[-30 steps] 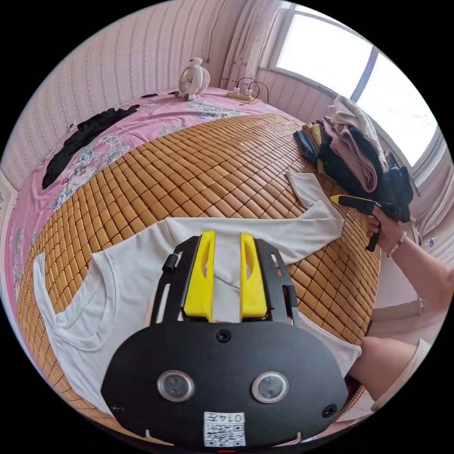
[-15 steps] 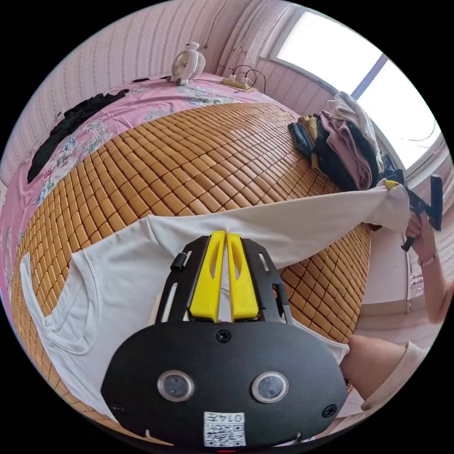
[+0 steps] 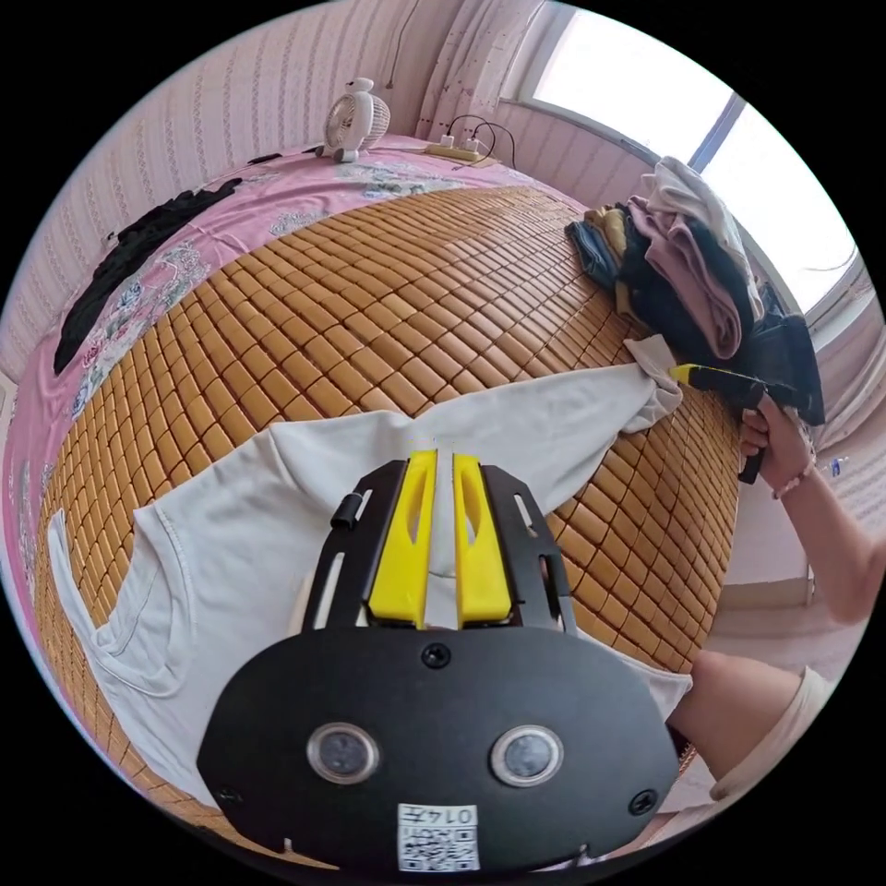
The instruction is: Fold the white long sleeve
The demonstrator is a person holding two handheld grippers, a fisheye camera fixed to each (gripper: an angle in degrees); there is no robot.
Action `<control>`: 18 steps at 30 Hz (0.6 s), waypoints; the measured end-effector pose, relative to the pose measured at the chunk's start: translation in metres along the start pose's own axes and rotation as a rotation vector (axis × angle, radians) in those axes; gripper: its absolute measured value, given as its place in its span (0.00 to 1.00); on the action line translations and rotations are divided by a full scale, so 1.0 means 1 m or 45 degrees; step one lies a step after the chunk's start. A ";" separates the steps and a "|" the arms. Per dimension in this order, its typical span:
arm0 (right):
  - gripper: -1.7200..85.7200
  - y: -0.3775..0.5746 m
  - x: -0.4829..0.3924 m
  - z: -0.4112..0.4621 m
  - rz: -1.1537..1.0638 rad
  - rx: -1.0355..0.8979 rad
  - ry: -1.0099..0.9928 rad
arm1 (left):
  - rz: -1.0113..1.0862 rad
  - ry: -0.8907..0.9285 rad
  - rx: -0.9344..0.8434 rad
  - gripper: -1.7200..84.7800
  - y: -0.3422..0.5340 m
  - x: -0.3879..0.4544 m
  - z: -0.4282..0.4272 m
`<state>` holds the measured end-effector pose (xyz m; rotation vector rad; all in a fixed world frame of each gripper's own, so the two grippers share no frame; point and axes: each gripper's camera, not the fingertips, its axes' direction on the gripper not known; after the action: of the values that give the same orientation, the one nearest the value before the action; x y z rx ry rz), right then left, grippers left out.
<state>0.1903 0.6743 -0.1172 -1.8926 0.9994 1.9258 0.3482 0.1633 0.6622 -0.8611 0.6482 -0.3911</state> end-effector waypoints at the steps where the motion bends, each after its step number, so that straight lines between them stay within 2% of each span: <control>1: 0.06 0.003 -0.009 0.016 0.003 -0.083 0.128 | -0.007 -0.022 -0.057 0.02 -0.003 0.002 0.012; 3: 0.03 0.021 -0.020 -0.002 -0.032 0.022 0.179 | 0.004 -0.045 -0.081 0.01 -0.005 0.005 0.025; 5: 0.03 0.049 -0.020 -0.035 -0.010 0.125 0.098 | 0.022 -0.055 -0.067 0.01 -0.009 0.005 0.031; 7: 0.03 0.104 -0.005 -0.078 0.130 0.275 -0.047 | 0.012 -0.044 -0.088 0.01 -0.014 0.001 0.036; 9: 0.04 0.145 0.012 -0.091 0.278 0.263 -0.108 | -0.005 -0.055 -0.077 0.01 -0.018 -0.001 0.037; 12: 0.06 0.203 0.022 -0.098 0.478 0.200 0.019 | 0.014 -0.022 -0.014 0.01 -0.023 -0.001 0.035; 15: 0.10 0.229 0.002 -0.103 0.461 0.203 0.052 | 0.048 -0.017 0.001 0.01 -0.031 0.001 0.035; 18: 0.14 0.227 -0.038 -0.094 0.309 0.201 0.053 | 0.063 -0.021 0.016 0.01 -0.042 -0.002 0.039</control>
<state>0.1259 0.4605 -0.0079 -1.8002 1.4069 1.8732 0.3702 0.1618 0.7152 -0.8337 0.6497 -0.3429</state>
